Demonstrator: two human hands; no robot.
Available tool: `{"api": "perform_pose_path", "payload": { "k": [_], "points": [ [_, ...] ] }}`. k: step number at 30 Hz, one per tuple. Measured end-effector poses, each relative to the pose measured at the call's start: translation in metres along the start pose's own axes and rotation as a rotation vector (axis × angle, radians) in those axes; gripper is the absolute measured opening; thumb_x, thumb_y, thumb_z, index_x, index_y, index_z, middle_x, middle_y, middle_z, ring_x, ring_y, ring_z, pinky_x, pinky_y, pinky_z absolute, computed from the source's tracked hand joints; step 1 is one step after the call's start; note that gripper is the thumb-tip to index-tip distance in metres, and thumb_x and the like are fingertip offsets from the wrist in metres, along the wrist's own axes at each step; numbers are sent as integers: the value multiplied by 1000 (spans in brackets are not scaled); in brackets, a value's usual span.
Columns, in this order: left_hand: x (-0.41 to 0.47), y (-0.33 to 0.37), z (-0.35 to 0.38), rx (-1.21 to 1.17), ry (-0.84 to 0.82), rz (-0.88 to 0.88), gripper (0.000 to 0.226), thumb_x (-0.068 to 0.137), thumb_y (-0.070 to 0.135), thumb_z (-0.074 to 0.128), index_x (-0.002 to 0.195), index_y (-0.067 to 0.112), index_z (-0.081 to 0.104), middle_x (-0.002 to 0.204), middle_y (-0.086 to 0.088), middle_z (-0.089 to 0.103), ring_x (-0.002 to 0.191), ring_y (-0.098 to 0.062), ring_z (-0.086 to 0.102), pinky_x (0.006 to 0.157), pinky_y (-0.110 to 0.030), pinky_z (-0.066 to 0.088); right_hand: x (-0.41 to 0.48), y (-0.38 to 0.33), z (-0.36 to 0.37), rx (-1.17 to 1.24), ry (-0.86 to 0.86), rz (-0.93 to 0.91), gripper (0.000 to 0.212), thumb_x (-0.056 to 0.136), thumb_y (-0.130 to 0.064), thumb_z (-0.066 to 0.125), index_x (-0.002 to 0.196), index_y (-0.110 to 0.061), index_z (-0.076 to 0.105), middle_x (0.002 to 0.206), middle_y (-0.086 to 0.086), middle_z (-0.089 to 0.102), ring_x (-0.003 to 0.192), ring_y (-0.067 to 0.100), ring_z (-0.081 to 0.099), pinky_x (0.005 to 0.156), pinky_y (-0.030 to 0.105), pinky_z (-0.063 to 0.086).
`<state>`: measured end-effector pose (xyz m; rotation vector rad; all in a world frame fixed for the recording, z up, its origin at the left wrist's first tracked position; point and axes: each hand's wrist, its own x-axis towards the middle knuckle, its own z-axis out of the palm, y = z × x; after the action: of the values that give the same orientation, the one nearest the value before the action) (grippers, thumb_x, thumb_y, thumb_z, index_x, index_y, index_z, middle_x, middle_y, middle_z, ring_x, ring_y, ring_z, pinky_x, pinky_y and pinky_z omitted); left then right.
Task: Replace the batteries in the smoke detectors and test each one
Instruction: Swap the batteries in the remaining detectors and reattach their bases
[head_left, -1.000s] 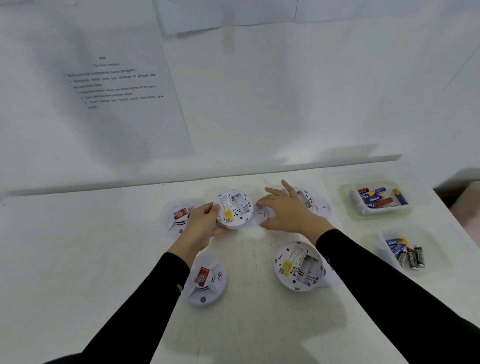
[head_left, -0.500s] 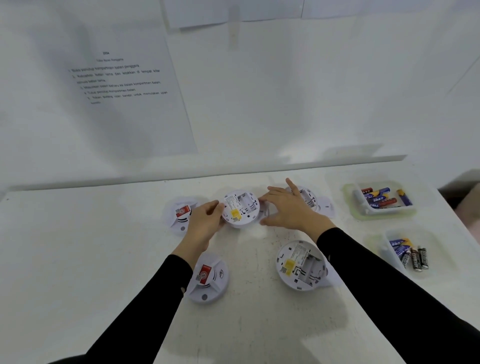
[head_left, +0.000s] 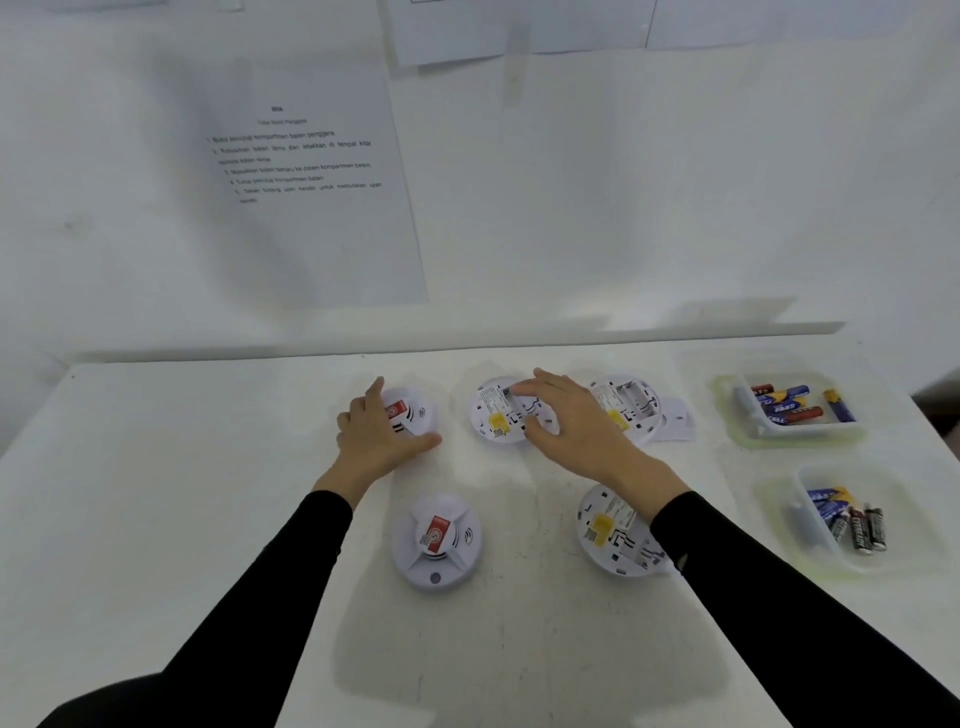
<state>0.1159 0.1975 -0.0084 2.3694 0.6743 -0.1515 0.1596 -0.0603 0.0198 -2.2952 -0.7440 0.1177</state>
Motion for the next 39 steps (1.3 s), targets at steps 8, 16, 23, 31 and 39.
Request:
{"api": "perform_pose_path", "payload": {
  "k": [8, 16, 23, 31, 39],
  "points": [
    [-75, 37, -35, -1310, -531, 30, 81, 66, 42, 80, 137, 14, 52, 141, -22, 55, 126, -38, 55, 103, -49, 49, -24, -50, -8, 188, 44, -59, 31, 97, -22, 55, 128, -19, 61, 131, -13, 55, 129, -2, 40, 101, 1, 24],
    [-142, 86, 16, -1640, -606, 24, 60, 95, 60, 35, 117, 16, 70, 123, -15, 66, 108, -34, 66, 95, -45, 48, -81, -71, -32, 94, 209, -110, 65, 72, -65, 63, 128, -32, 59, 123, -20, 44, 115, 5, 39, 98, 12, 32],
    [-183, 132, 60, -1604, -663, -15, 61, 96, 59, 34, 109, 16, 75, 114, -14, 69, 98, -31, 70, 90, -45, 48, -128, -38, -77, 42, 240, -92, 70, 67, -67, 66, 128, -34, 56, 116, -18, 45, 108, -3, 34, 99, 20, 32],
    [-220, 175, 97, -1618, -695, -45, 60, 96, 56, 35, 117, 11, 68, 114, -15, 69, 100, -31, 67, 71, -40, 60, -166, -9, -121, 44, 226, -148, 69, 63, -61, 69, 120, -23, 60, 115, -13, 54, 103, 11, 42, 92, 34, 41],
    [-241, 190, 139, -1562, -718, -21, 55, 90, 56, 42, 103, 16, 77, 111, -11, 71, 98, -28, 69, 81, -39, 50, -193, 26, -143, -33, 154, -232, 66, 58, -59, 68, 111, -22, 58, 103, -17, 47, 97, 10, 38, 92, 36, 36]
  ]
}}
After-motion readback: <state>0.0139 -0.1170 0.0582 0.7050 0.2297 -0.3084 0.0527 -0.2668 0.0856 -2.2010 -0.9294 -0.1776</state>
